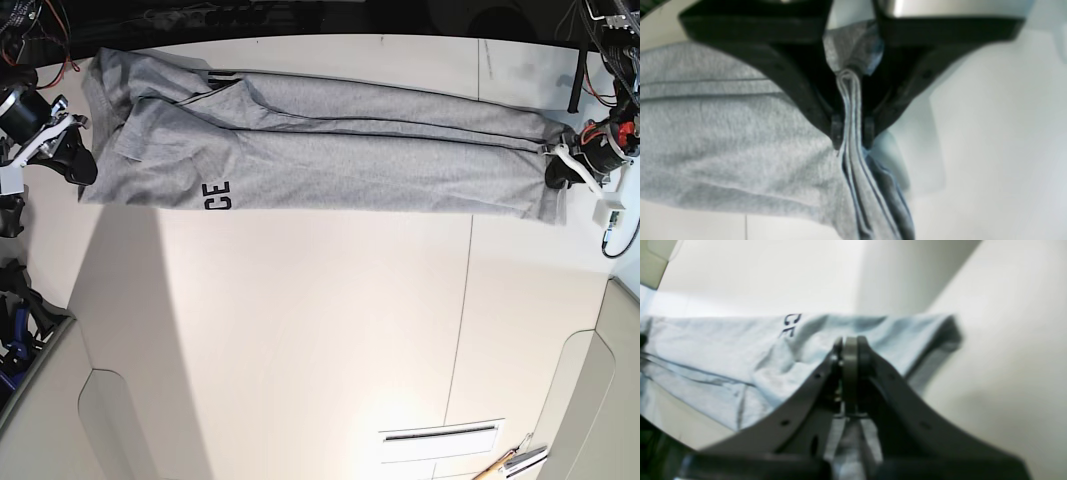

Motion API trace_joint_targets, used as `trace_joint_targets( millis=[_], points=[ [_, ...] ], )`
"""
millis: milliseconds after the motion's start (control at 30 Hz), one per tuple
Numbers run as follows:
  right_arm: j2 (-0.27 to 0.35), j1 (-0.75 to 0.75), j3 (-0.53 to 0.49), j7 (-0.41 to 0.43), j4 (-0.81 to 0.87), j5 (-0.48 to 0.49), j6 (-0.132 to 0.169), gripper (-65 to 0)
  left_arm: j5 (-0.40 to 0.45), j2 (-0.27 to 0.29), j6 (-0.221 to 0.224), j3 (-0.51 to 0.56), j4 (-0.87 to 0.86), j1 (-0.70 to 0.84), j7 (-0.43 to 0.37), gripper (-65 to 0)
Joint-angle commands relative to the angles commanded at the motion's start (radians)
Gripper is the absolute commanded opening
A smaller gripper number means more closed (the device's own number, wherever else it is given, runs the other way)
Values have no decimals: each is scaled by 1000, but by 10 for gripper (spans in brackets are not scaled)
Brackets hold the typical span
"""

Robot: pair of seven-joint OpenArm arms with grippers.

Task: Fold the T-shirt properly

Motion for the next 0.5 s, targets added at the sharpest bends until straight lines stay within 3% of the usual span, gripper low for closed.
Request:
trace_joint_targets(
  millis=[167,267,367,433,500],
  points=[
    [0,-1,39,-27,0,0,0,-650,54,-101,0,0,0,-90,5,-650],
    [0,-1,42,-27,0,0,0,-650,53,-148,53,0,17,-108,6,-650],
    [0,0,42,-27,0,0,0,-650,37,-150,74,5,105,-103,85,-650],
    [0,0,42,-27,0,0,0,-650,-38,-143,82,23,204,-93,154,-650],
    [0,0,42,-27,0,-4,0,-650,-108,-124,74,46,320,-73,161,-650]
  ],
)
